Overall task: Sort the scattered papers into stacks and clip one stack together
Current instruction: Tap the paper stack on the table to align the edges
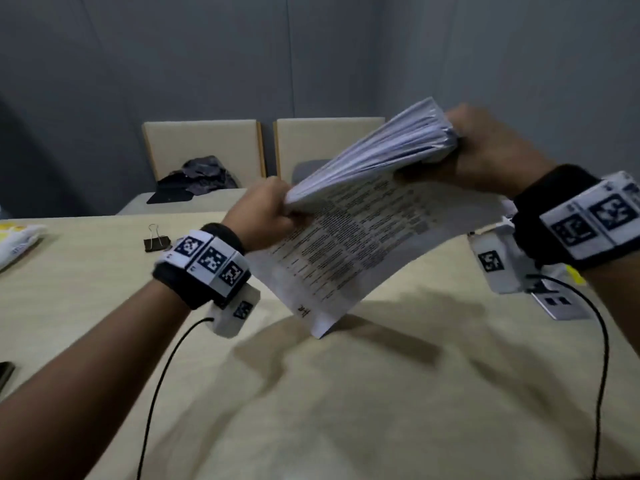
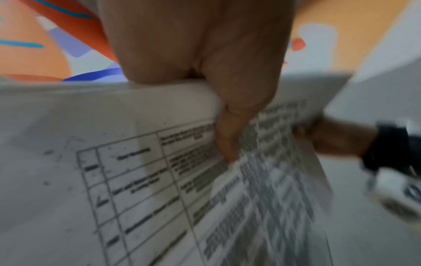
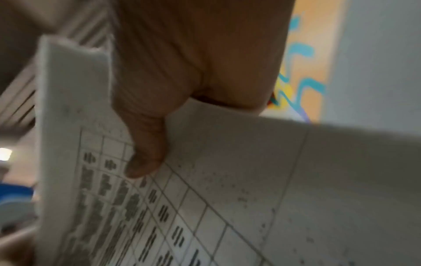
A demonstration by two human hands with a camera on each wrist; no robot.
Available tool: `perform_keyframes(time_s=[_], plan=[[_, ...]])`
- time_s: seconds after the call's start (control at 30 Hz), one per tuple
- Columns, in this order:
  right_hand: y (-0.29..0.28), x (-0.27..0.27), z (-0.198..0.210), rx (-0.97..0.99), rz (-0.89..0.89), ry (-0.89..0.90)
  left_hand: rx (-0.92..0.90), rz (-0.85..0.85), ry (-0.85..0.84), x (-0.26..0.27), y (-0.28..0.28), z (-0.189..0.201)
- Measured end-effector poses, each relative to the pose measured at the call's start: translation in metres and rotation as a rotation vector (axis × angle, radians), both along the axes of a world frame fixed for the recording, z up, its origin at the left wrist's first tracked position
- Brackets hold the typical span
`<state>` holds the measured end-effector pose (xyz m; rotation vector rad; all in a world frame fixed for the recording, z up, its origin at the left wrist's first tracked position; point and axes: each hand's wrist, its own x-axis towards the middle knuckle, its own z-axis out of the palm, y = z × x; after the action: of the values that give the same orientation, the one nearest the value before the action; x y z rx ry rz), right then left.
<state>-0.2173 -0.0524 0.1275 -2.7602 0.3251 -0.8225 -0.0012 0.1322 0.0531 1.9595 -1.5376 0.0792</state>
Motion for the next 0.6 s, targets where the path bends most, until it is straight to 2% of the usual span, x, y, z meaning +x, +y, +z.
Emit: perform_keyframes(time_s=[0.07, 0.13, 0.23, 0.3, 0.33, 0.37, 0.43, 0.5, 0.6], plan=[[-0.008, -0.006, -0.006, 0.023, 0.022, -0.04, 0.056, -0.041, 0.087, 0.006, 0.007, 0.009], [-0.013, -0.018, -0.02, 0.169, 0.052, -0.173, 0.042, -0.007, 0.251, 0.022, 0.02, 0.007], [-0.016, -0.032, -0.041, 0.442, 0.034, -0.377, -0.104, 0.078, 0.711, 0.047, 0.044, -0.012], [-0.019, -0.03, -0.054, 0.599, 0.044, -0.473, -0.208, -0.043, 1.014, 0.049, 0.049, -0.025], [-0.02, -0.026, -0.058, 0.642, 0.069, -0.511, -0.254, -0.126, 1.1, 0.046, 0.048, -0.027], [-0.021, -0.021, -0.062, 0.671, 0.094, -0.545, -0.301, -0.196, 1.129, 0.04, 0.044, -0.026], [-0.023, -0.014, -0.07, 0.726, 0.128, -0.61, -0.402, -0.229, 1.041, 0.03, 0.034, -0.019], [-0.028, -0.011, -0.081, 0.79, 0.133, -0.666, -0.514, -0.168, 0.929, 0.025, 0.028, -0.009], [-0.03, -0.011, -0.107, 0.882, 0.088, -0.675, -0.608, -0.077, 0.89, 0.021, 0.026, -0.015]])
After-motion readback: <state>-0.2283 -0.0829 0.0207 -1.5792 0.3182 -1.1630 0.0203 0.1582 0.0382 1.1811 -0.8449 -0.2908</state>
